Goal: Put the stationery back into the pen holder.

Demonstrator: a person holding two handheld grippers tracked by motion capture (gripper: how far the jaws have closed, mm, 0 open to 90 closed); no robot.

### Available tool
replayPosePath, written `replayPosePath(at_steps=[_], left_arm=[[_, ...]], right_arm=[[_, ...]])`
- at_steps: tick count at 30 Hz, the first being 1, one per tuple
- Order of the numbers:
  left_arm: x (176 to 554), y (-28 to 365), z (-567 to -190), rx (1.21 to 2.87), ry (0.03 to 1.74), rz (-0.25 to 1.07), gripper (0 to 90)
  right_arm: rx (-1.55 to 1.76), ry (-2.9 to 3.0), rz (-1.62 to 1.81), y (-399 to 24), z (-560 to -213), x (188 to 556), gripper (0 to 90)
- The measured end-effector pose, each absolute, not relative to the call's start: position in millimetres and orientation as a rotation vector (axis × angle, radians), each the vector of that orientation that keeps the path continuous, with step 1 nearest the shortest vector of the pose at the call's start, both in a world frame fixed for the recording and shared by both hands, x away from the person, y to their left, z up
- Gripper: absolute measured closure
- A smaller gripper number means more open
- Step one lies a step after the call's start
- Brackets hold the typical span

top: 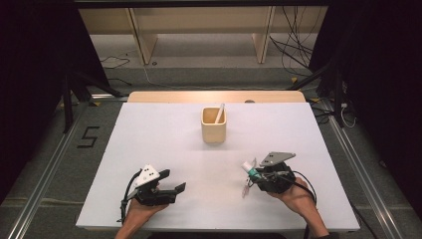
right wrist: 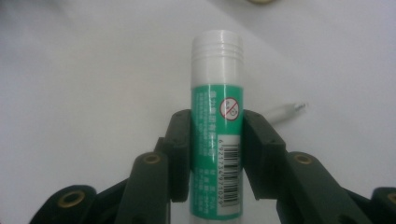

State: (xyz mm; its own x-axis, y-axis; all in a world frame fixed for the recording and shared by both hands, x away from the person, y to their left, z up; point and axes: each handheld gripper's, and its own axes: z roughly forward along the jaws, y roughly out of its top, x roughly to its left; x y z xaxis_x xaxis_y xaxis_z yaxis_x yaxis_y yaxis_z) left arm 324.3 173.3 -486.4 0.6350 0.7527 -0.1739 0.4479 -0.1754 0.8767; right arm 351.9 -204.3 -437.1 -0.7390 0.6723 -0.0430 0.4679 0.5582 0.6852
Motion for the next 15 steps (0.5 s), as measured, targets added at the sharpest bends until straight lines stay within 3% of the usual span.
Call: replayPosePath(at_steps=[15], left_arm=[[326, 165, -466, 1.739, 1.028, 0.275, 20.2]], right_arm=[[0.884, 2.311, 1.147, -177, -441, 342, 65.9]])
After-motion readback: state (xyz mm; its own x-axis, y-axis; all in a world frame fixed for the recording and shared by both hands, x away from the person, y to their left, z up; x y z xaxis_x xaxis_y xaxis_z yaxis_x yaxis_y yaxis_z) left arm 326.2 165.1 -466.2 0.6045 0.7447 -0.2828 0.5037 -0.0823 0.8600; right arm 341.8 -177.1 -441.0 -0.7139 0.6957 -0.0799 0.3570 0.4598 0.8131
